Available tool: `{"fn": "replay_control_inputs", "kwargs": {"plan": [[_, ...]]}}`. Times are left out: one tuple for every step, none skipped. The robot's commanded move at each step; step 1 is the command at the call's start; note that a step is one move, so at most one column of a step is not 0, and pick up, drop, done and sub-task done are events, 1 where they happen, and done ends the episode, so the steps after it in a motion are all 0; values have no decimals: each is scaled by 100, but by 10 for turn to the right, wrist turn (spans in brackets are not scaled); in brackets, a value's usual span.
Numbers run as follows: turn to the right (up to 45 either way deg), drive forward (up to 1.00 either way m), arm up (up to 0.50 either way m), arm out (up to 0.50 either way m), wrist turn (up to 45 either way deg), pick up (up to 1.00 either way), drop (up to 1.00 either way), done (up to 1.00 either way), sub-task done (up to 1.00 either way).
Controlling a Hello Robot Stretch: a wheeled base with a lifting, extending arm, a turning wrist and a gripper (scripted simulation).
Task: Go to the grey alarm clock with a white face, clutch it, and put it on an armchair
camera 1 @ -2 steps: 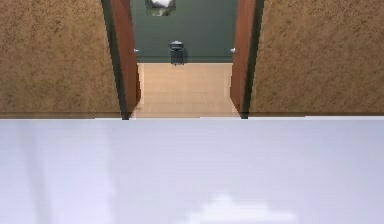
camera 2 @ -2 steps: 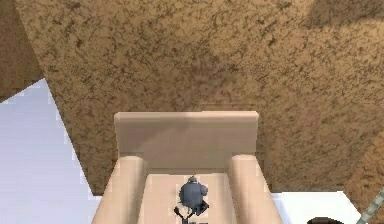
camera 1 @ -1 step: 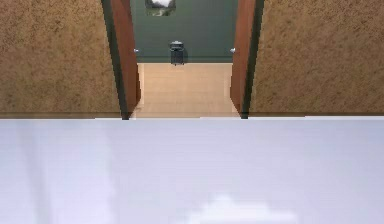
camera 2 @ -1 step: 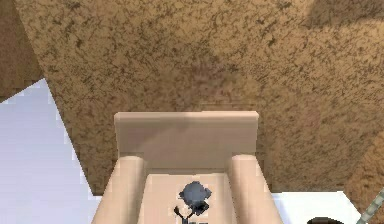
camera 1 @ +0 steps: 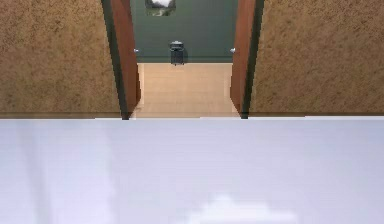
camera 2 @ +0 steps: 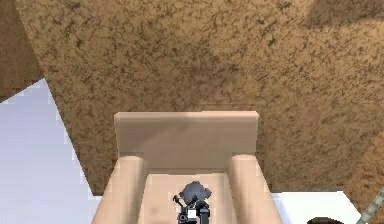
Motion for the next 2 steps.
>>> {"fn": "replay_control_inputs", "kwargs": {"plan": [[0,0,0,-8,0,0,0,0,0],[0,0,0,0,0,0,0,100,0]]}}
